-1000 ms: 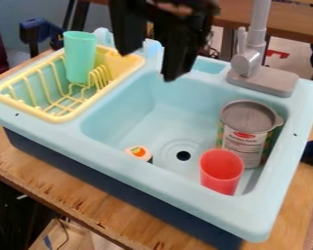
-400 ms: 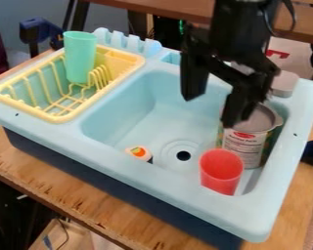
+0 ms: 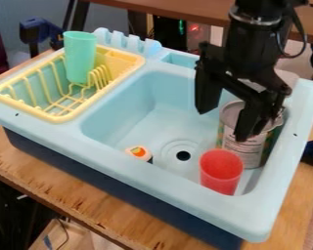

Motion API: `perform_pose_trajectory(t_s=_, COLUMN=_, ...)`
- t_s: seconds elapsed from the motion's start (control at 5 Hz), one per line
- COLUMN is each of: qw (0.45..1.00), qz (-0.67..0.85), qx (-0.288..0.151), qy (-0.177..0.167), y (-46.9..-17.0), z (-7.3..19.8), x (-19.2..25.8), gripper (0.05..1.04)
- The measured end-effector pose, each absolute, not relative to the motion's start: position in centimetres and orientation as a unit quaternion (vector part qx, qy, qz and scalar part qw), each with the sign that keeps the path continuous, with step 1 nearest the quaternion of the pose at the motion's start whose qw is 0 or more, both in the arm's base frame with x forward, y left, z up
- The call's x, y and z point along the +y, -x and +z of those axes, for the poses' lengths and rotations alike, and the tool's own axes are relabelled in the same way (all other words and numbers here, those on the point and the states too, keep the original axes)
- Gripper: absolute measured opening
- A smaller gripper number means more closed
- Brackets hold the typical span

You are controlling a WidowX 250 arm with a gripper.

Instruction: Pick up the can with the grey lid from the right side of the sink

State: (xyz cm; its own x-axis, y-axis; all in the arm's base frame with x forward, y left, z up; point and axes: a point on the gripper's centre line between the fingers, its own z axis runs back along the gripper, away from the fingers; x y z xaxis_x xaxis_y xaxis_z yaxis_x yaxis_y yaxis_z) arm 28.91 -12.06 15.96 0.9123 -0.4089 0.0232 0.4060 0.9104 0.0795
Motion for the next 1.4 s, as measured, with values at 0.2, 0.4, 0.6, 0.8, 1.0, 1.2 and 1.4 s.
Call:
perform_pose_trajectory(t_s=0.2, qw=0.975, qz=-0.215, qx=-0.022, qy=-0.042, y=-30.0, z=15.4, x=-12.3, gripper=1.009)
perform_pose_trajectory(t_s=0.4, qw=0.974, qz=-0.219, qx=-0.030, qy=-0.045, y=-30.8, z=15.0, x=-12.6, gripper=1.009)
perform_pose_trajectory(t_s=0.6, qw=0.973, qz=-0.223, qx=-0.032, qy=-0.040, y=-31.2, z=14.3, x=-12.9, gripper=1.009)
perform_pose_trajectory(t_s=0.8, qw=0.972, qz=-0.228, qx=-0.036, qy=-0.036, y=-31.6, z=13.8, x=-13.2, gripper=1.009)
perform_pose_trajectory(t_s=1.0, qw=0.971, qz=-0.230, qx=-0.049, qy=-0.033, y=-31.9, z=13.9, x=-13.4, gripper=1.009)
perform_pose_trajectory(t_s=1.2, qw=0.971, qz=-0.230, qx=-0.050, qy=-0.034, y=-32.2, z=13.6, x=-13.5, gripper=1.009)
perform_pose_trajectory(t_s=1.4, qw=0.971, qz=-0.232, qx=-0.053, qy=-0.040, y=-32.4, z=13.4, x=-13.4, gripper=1.009)
